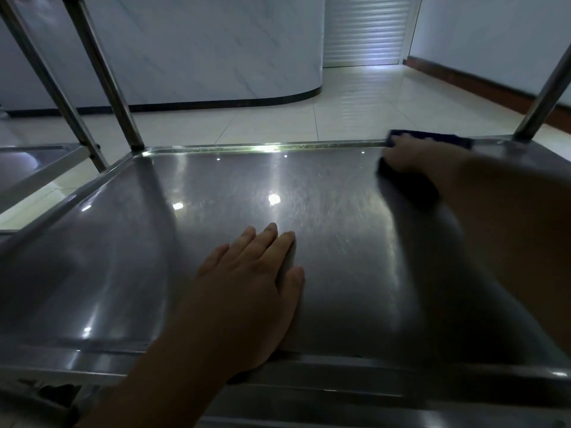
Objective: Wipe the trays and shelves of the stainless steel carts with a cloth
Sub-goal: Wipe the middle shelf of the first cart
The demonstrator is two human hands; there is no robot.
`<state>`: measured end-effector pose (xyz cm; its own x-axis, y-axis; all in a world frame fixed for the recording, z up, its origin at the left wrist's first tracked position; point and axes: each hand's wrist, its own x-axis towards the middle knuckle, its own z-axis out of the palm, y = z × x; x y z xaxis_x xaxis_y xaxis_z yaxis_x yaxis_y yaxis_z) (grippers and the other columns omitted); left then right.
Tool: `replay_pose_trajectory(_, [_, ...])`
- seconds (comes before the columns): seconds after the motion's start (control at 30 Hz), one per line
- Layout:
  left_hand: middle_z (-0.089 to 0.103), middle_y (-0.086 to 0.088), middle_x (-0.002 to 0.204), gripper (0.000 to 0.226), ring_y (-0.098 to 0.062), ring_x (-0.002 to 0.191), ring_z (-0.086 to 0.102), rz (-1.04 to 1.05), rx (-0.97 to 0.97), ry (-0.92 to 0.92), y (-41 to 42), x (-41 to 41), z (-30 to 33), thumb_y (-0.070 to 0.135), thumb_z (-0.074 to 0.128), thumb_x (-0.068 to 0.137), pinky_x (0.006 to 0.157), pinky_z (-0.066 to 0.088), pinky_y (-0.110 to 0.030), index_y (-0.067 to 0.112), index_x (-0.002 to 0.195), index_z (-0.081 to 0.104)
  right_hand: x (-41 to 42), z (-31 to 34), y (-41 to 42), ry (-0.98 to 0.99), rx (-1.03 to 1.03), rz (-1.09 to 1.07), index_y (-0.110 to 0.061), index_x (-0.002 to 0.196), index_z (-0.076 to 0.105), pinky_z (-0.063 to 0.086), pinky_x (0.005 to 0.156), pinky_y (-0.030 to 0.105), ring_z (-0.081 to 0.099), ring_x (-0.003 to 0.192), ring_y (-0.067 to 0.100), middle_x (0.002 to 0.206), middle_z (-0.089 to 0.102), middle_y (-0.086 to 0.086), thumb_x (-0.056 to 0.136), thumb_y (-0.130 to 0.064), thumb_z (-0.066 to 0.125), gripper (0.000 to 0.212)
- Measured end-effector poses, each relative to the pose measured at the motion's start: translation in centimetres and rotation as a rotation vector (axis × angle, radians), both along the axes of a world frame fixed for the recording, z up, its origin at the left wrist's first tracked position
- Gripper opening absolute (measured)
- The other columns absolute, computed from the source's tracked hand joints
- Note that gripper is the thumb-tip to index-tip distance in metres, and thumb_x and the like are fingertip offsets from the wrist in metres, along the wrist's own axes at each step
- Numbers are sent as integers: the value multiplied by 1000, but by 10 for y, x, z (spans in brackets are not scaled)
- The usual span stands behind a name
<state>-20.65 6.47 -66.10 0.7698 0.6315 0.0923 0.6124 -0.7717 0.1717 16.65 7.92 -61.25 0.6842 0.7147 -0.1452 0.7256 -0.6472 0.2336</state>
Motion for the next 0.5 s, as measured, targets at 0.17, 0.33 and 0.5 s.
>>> replay_pose_trajectory(0.17, [-1, 19, 170, 68, -4, 156, -4, -22, -6, 23, -1, -1, 4, 69, 2, 96, 126, 2, -34, 46, 160, 1, -99, -10, 94, 32, -7, 571, -9, 153, 41, 20, 123, 63, 15, 156, 36, 169, 20, 13, 107, -19, 46, 47])
replay_pose_trajectory(0.33, [-3, 17, 170, 62, -5, 156, -7, -29, -8, 42, -2, -1, 6, 64, 14, 102, 124, -3, -34, 46, 160, 1, -145, -13, 122, 65, 21, 687, -12, 158, 34, 8, 126, 60, 5, 158, 39, 173, 7, 6, 111, -19, 39, 48])
replay_pose_trajectory(0.5, [-4, 21, 169, 67, -1, 154, -8, -23, -13, 24, -4, -2, 5, 67, 4, 94, 122, -6, -29, 49, 158, -2, -90, -16, 118, 228, 143, 398, -22, 157, 33, 17, 119, 70, 16, 153, 47, 169, 20, 13, 103, -38, 30, 56])
